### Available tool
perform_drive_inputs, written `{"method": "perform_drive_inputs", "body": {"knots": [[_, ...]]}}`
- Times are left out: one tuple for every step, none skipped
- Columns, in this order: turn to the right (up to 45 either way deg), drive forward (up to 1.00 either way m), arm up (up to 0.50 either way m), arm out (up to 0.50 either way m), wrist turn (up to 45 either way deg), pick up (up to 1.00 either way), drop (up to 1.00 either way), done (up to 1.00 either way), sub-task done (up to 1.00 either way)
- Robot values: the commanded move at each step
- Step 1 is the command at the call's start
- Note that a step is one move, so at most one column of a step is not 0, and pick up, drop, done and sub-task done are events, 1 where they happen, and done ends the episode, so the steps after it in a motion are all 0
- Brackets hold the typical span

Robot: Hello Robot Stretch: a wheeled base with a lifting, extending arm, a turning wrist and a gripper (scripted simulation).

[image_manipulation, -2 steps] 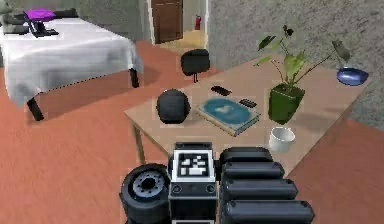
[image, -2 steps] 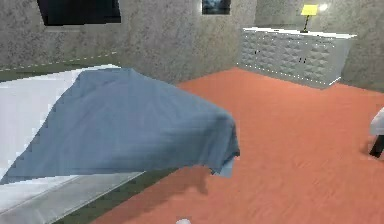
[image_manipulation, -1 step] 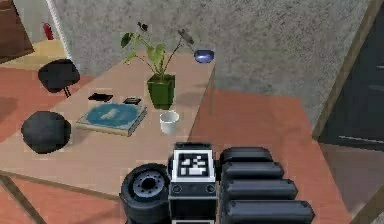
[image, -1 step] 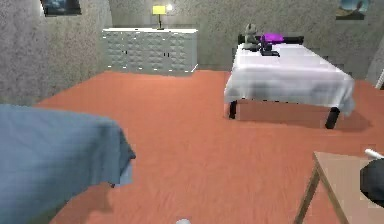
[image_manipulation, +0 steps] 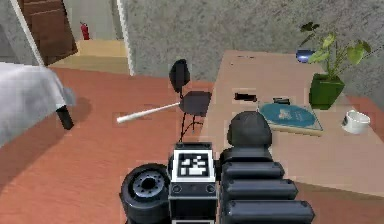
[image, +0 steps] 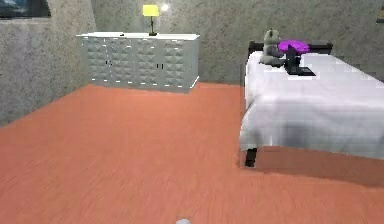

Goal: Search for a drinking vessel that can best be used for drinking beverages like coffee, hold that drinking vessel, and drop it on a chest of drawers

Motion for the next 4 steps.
{"method": "perform_drive_inputs", "body": {"knots": [[3.0, 0.0, 0.0, 0.0, 0.0, 0.0, 0.0, 0.0, 0.0], [0.0, 0.75, 0.0, 0.0, 0.0, 0.0, 0.0, 0.0, 0.0], [-30.0, 0.0, 0.0, 0.0, 0.0, 0.0, 0.0, 0.0, 0.0], [0.0, 1.0, 0.0, 0.0, 0.0, 0.0, 0.0, 0.0, 0.0]]}}
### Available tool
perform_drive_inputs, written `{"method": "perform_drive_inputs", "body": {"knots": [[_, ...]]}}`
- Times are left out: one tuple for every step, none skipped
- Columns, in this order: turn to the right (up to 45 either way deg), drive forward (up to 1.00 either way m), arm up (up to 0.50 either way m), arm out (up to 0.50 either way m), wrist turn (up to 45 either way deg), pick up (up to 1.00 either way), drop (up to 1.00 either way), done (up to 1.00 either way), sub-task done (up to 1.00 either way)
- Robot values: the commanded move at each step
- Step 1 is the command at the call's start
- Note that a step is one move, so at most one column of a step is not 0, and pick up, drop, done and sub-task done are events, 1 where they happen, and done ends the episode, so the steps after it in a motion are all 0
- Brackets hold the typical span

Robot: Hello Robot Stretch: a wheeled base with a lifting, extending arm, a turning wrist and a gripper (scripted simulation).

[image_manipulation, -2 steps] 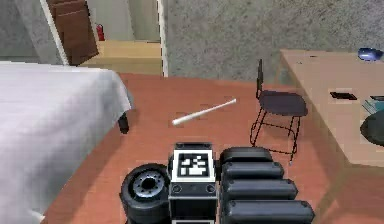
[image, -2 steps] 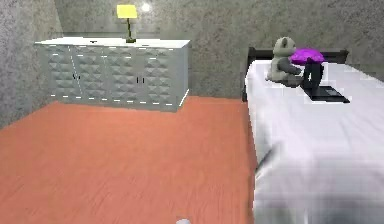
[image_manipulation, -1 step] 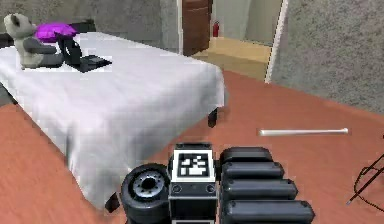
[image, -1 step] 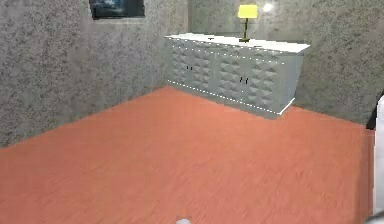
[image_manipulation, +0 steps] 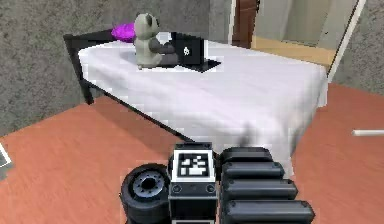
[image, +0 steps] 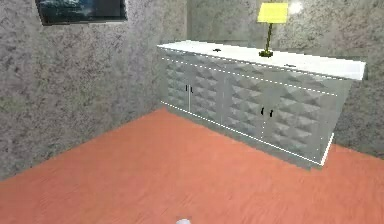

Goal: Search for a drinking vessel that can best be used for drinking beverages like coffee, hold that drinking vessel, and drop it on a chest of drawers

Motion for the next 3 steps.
{"method": "perform_drive_inputs", "body": {"knots": [[0.0, 1.0, 0.0, 0.0, 0.0, 0.0, 0.0, 0.0, 0.0], [0.0, 0.65, 0.0, 0.0, 0.0, 0.0, 0.0, 0.0, 0.0], [-45.0, 0.0, 0.0, 0.0, 0.0, 0.0, 0.0, 0.0, 0.0]]}}
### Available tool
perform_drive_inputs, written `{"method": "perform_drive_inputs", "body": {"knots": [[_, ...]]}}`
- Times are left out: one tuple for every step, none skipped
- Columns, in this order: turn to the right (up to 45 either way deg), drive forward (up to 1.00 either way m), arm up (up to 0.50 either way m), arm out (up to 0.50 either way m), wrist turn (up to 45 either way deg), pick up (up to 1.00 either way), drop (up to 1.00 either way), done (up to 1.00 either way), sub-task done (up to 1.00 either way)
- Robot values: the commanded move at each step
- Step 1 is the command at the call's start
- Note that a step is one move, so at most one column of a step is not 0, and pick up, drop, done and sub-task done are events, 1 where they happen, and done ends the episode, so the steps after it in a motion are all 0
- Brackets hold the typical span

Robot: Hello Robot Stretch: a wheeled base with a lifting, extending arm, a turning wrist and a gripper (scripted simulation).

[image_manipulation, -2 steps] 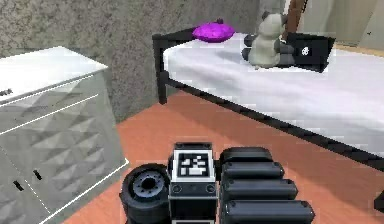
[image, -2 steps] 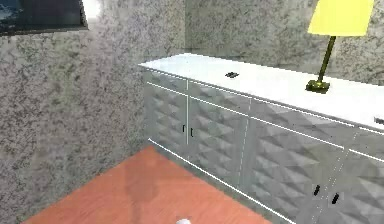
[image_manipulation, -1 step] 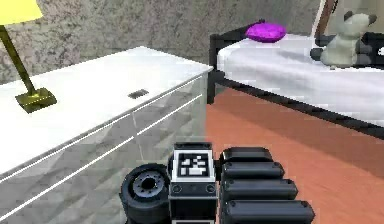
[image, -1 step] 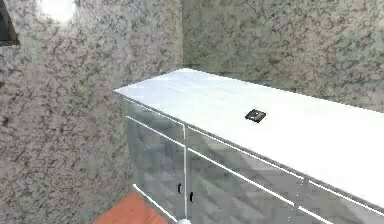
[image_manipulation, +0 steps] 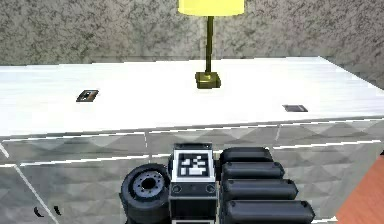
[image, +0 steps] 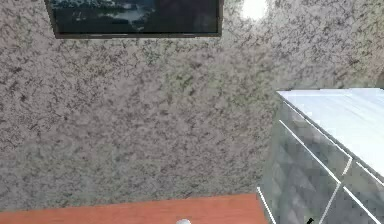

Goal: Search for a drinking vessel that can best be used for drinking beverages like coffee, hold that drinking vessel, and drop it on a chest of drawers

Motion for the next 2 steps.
{"method": "perform_drive_inputs", "body": {"knots": [[-45.0, 0.0, 0.0, 0.0, 0.0, 0.0, 0.0, 0.0, 0.0], [45.0, 0.0, 0.0, 0.0, 0.0, 0.0, 0.0, 0.0, 0.0]]}}
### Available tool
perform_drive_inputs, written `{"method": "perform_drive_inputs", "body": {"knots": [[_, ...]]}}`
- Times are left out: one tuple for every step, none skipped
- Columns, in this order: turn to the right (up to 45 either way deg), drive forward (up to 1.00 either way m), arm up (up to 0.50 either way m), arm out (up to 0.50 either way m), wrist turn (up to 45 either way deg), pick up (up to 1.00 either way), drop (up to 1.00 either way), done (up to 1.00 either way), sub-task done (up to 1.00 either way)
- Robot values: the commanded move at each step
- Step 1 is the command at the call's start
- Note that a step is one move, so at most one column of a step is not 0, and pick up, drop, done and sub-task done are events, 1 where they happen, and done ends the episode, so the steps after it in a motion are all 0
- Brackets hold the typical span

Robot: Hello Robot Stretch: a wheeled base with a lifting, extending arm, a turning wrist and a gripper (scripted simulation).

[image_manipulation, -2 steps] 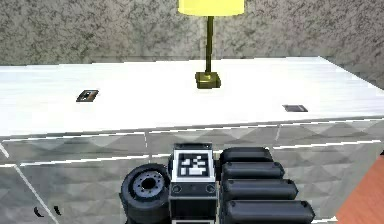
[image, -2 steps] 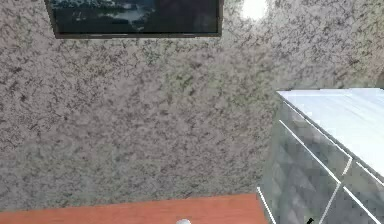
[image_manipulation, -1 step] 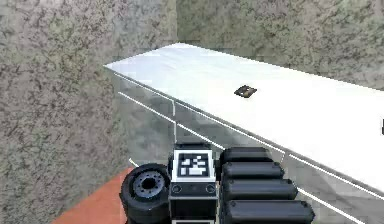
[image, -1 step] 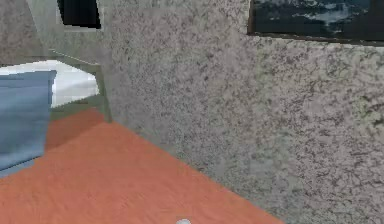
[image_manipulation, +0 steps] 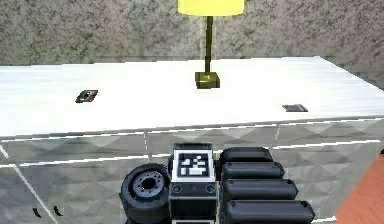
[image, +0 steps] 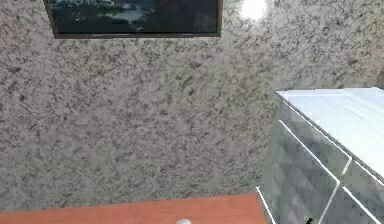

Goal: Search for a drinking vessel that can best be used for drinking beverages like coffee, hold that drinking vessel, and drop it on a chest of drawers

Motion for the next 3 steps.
{"method": "perform_drive_inputs", "body": {"knots": [[24.0, 0.0, 0.0, 0.0, 0.0, 0.0, 0.0, 0.0, 0.0], [-45.0, 0.0, 0.0, 0.0, 0.0, 0.0, 0.0, 0.0, 0.0], [-12.0, 0.0, 0.0, 0.0, 0.0, 0.0, 0.0, 0.0, 0.0]]}}
